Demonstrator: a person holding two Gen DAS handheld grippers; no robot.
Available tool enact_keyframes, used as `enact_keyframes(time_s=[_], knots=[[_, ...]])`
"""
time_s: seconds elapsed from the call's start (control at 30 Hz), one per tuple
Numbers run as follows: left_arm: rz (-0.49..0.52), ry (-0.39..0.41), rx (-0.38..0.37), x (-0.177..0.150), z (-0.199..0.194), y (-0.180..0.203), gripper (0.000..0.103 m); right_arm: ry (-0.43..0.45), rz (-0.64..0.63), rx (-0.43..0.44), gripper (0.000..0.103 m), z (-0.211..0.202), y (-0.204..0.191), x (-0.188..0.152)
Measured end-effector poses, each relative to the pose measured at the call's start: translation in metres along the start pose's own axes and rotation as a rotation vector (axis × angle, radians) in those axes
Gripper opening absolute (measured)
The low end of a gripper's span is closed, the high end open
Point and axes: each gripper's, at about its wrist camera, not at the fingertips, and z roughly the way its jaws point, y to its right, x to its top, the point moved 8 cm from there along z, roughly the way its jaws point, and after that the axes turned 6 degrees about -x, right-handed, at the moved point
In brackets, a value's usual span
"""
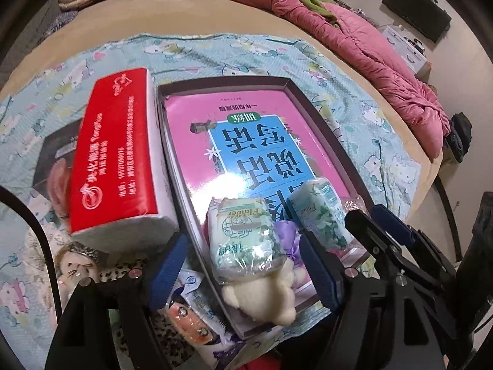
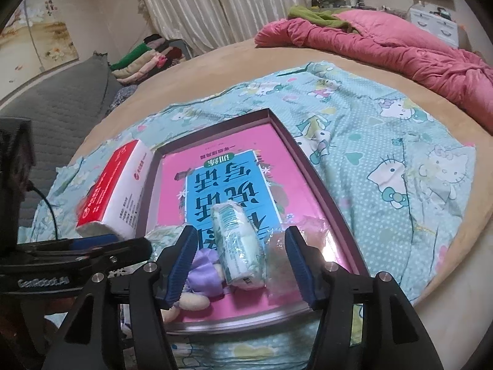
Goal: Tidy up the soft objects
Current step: 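Lower the wipes packs onto the pink book and open both tools, then withdraw both tools from the tray back toward the pile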
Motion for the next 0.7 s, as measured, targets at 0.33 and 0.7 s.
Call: enact_keyframes(time_s=[0.33,0.7], knots=[[0.037,0.031,0.043,-0.009,-0.019,-0.003,0.078,0.011,-0.028,-0.052,0.067,-0.001,-0.002,0.0],[0.043,0.064,0.062,-0.017,-0.037,-0.009,0.084,0.038,-0.05,-0.098,0.074,-0.008,-0.003,0.002]])
